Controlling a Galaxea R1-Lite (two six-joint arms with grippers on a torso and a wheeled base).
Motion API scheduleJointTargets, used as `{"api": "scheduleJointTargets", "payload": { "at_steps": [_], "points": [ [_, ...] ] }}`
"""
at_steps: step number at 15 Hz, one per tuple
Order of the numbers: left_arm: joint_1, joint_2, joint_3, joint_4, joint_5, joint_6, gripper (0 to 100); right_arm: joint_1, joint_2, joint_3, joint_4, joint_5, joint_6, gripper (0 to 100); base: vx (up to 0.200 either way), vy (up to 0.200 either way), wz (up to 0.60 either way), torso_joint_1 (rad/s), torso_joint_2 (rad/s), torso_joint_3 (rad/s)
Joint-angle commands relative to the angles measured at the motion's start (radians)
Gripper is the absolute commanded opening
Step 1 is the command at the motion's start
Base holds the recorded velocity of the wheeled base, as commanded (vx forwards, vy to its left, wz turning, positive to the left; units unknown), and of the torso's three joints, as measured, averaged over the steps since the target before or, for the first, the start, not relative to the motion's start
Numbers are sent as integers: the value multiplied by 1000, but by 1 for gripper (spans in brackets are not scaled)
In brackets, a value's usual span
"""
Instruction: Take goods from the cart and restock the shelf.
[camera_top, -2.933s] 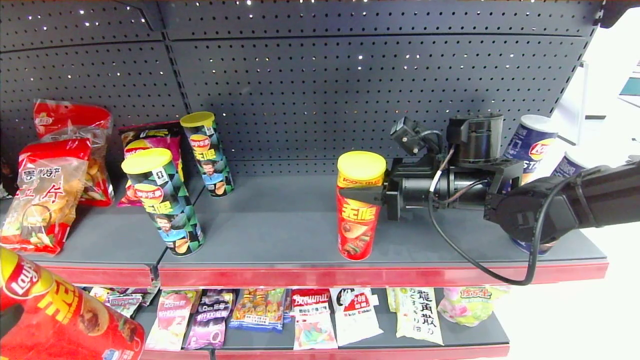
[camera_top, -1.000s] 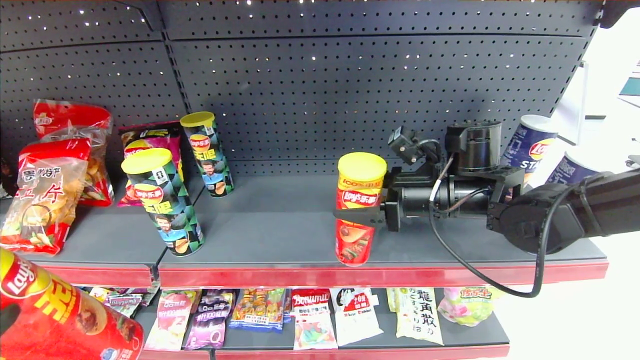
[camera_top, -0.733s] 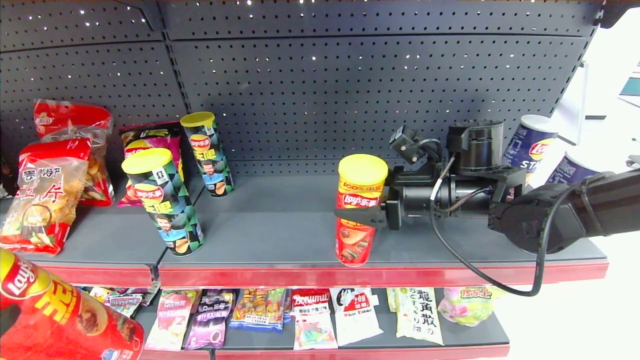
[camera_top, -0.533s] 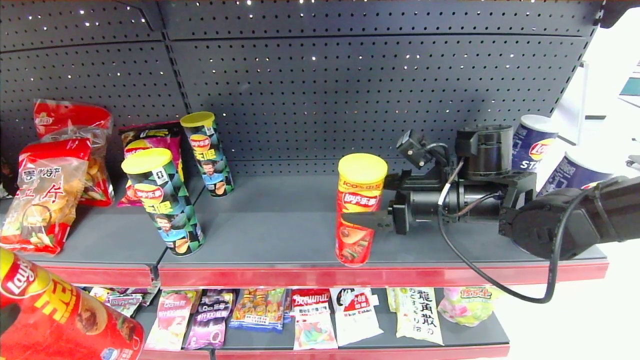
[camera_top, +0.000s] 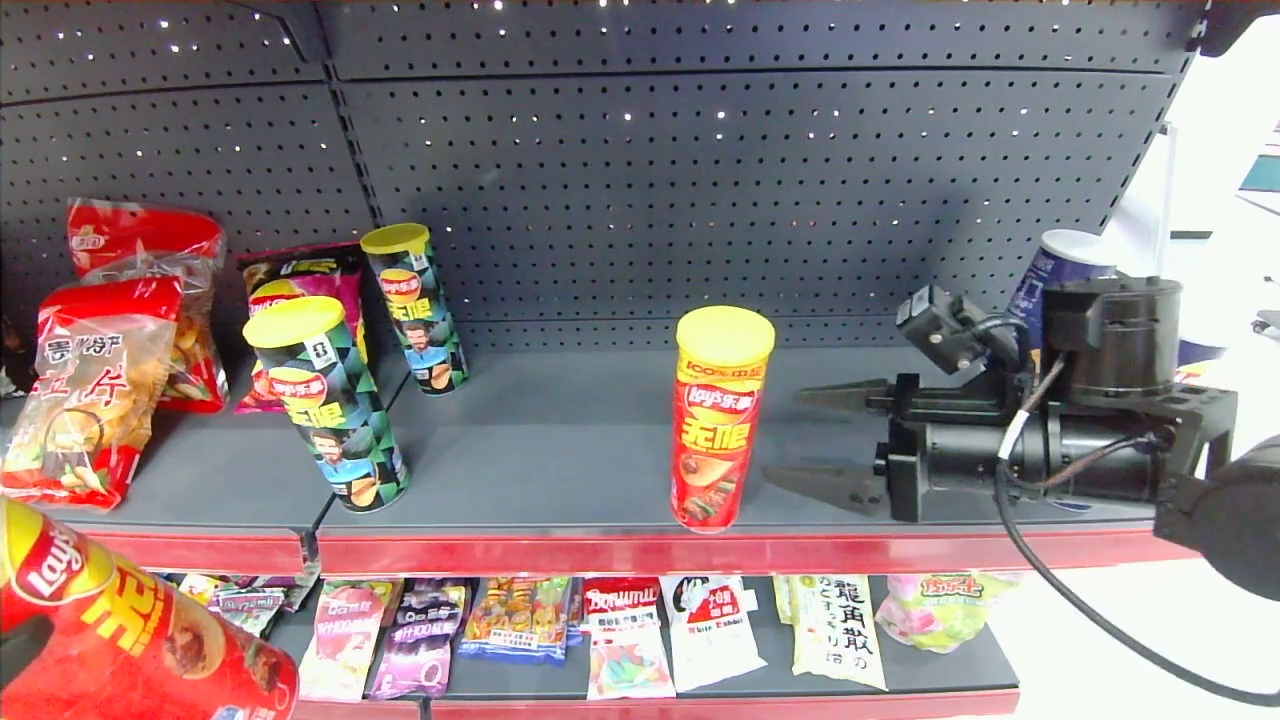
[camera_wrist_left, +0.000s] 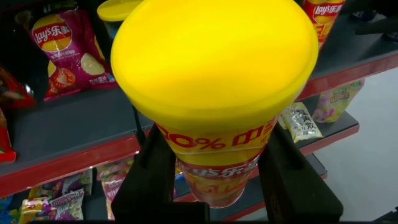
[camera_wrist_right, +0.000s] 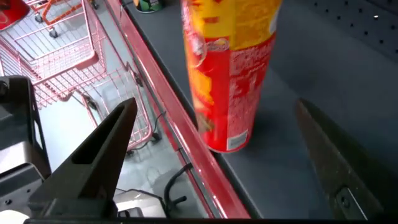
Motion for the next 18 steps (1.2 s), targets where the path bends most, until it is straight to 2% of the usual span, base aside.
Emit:
{"api": "scheduleJointTargets", "payload": {
  "at_steps": [1, 3, 4, 6, 7, 8, 9, 10, 12, 14, 15, 17, 18],
  "points": [
    [0, 2, -3, -2, 0, -1, 0, -2, -190, 120, 2, -50, -4, 100, 0, 0, 0, 0, 0, 0],
    [0, -3, -4, 0, 9, -7, 0, 1, -355, 240, 2, -119, -8, 100, 0, 0, 0, 0, 0, 0],
    [2, -6, -6, 0, 20, -27, 0, -3, -500, 331, 8, -202, -6, 100, 0, 0, 0, 0, 0, 0],
    [2, -8, -7, -2, 49, -31, 0, -3, -722, 432, 17, -417, -1, 100, 0, 0, 0, 0, 0, 0],
    [2, -6, -7, -2, 54, -31, 0, -3, -774, 450, 28, -469, -1, 100, 0, 0, 0, 0, 0, 0],
    [3, -5, -9, 0, 69, -37, 0, -3, -926, 467, 112, -595, -1, 100, 0, 0, 0, 0, 0, 0],
    [3, -3, -9, 0, 89, -39, 0, -6, -1032, 450, 238, -667, 0, 100, 0, 0, 0, 0, 0, 0],
    [3, 3, -9, 0, 117, -39, 0, -30, -1199, 372, 511, -750, 0, 100, 0, 0, 0, 0, 0, 0],
    [3, 12, -9, 0, 134, -36, 0, -86, -1368, 223, 910, -779, 23, 100, 0, 0, 0, 0, 0, 0],
    [2, 12, -4, 0, 132, -34, 0, -191, -1480, 193, 1134, -788, 98, 100, 0, 0, 0, 0, 0, 0],
    [2, 15, 0, 0, 129, -33, 0, -241, -1535, 231, 1168, -788, 118, 100, 0, 0, 0, 0, 0, 0],
    [2, 21, 2, 0, 126, -31, 0, -255, -1556, 289, 1146, -819, 124, 100, 0, 0, 0, 0, 0, 0],
    [0, 21, 3, -2, 123, -27, 0, -255, -1556, 329, 1068, -832, 123, 100, 0, 0, 0, 0, 0, 0]
  ]
}}
